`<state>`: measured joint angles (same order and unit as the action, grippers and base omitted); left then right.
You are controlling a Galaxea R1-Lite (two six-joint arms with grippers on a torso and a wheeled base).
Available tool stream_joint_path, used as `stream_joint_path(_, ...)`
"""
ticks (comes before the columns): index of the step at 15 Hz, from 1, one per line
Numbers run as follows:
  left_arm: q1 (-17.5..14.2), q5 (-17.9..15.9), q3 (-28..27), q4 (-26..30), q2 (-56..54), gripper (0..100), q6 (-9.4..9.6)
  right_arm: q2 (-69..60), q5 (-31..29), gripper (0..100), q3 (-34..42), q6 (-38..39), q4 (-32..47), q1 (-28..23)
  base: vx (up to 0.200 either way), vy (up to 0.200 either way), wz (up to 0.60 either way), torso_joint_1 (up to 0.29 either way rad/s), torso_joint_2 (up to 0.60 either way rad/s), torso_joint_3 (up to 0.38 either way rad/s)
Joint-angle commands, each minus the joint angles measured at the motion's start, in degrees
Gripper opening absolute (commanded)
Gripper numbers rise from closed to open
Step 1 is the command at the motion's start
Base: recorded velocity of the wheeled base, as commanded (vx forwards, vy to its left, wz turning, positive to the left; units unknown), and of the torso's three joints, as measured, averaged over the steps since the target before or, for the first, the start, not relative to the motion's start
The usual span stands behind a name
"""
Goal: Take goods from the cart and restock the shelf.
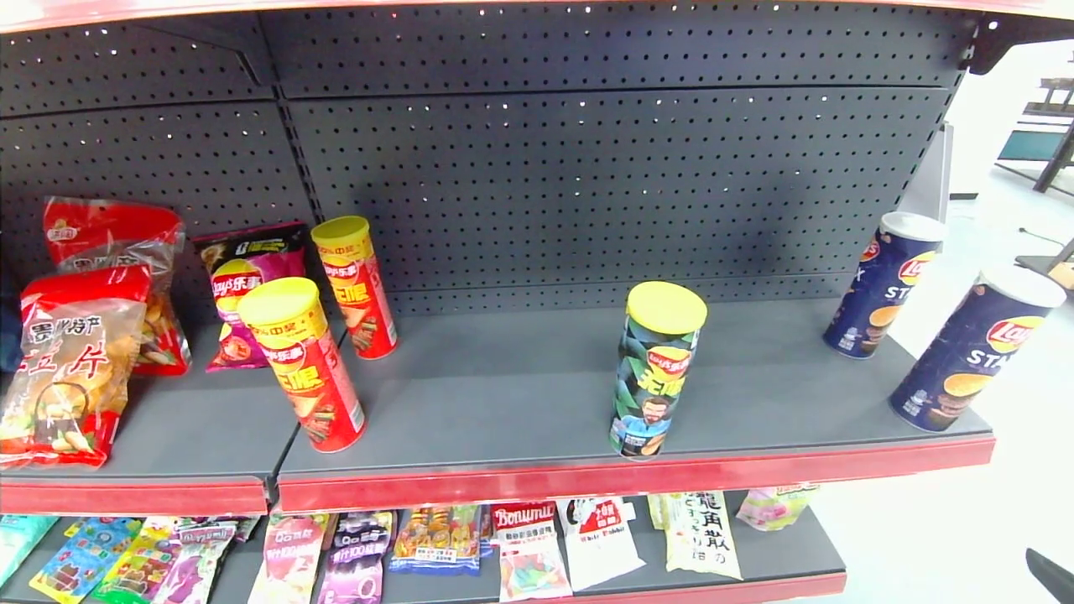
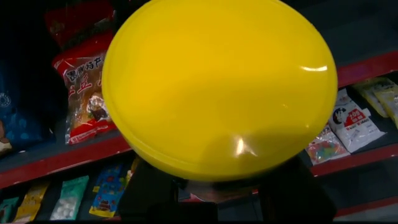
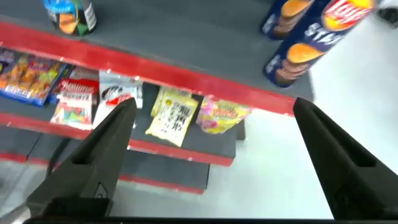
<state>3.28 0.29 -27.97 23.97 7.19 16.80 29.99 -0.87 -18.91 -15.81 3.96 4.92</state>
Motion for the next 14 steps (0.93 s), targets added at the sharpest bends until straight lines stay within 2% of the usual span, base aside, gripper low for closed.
stream_joint_path(1,0.1,-0.2,0.0,0.0,-0.2,0,-0.01,-3.8,-0.2,100,-0.1,0.0,0.1,-0.3,0.0,0.0,0.0,0.0,0.0,0.0)
stream_joint_path(5,0.1,-0.2,0.0,-0.1,-0.4,0,-0.01,-4.9,-0.2,100,0.5,-0.9,0.1,-0.3,0.0,0.0,0.0,0.0,0.0,0.0)
stream_joint_path(14,0.4,-0.2,0.0,-0.1,-0.6,0,-0.01,-7.5,-0.1,100,1.6,-0.9,1.9,-0.1,0.0,0.0,-0.6,0.005,0.0,0.002)
